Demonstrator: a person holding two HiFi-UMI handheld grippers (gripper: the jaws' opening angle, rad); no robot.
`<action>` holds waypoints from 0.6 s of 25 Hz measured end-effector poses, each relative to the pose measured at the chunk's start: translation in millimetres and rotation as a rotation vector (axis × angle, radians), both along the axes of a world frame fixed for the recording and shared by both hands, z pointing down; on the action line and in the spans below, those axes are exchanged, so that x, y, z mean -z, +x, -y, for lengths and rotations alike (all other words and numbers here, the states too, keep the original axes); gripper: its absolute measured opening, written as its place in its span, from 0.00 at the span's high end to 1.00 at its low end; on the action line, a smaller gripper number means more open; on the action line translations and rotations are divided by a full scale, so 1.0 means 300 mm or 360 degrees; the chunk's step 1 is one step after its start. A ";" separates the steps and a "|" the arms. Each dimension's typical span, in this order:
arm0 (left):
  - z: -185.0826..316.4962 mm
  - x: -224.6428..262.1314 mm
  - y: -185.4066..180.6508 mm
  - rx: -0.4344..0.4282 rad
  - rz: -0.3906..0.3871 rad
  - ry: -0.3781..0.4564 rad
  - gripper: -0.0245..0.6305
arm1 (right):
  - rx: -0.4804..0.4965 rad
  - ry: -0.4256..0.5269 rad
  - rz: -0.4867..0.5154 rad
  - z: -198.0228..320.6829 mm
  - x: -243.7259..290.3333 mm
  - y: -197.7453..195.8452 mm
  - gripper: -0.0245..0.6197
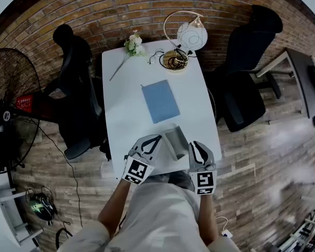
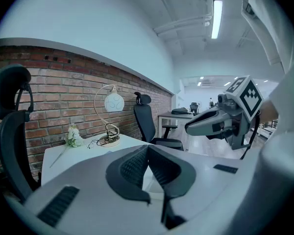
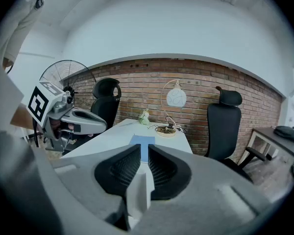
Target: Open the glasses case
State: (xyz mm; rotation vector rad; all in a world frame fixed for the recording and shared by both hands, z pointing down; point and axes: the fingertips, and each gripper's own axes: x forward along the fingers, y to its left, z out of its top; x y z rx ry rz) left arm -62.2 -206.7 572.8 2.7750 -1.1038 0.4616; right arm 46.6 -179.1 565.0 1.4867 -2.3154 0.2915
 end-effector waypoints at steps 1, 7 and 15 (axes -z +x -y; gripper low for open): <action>-0.002 0.008 0.001 -0.0002 -0.0006 0.0008 0.96 | -0.0005 0.0003 0.0001 -0.004 0.004 0.001 0.88; -0.011 0.039 0.004 -0.0014 -0.0026 0.0028 0.96 | -0.0021 0.0022 -0.0032 -0.020 0.011 0.017 0.88; -0.007 0.040 0.007 -0.0019 -0.0040 0.0033 0.96 | -0.0041 0.0025 -0.0044 -0.018 0.017 0.022 0.88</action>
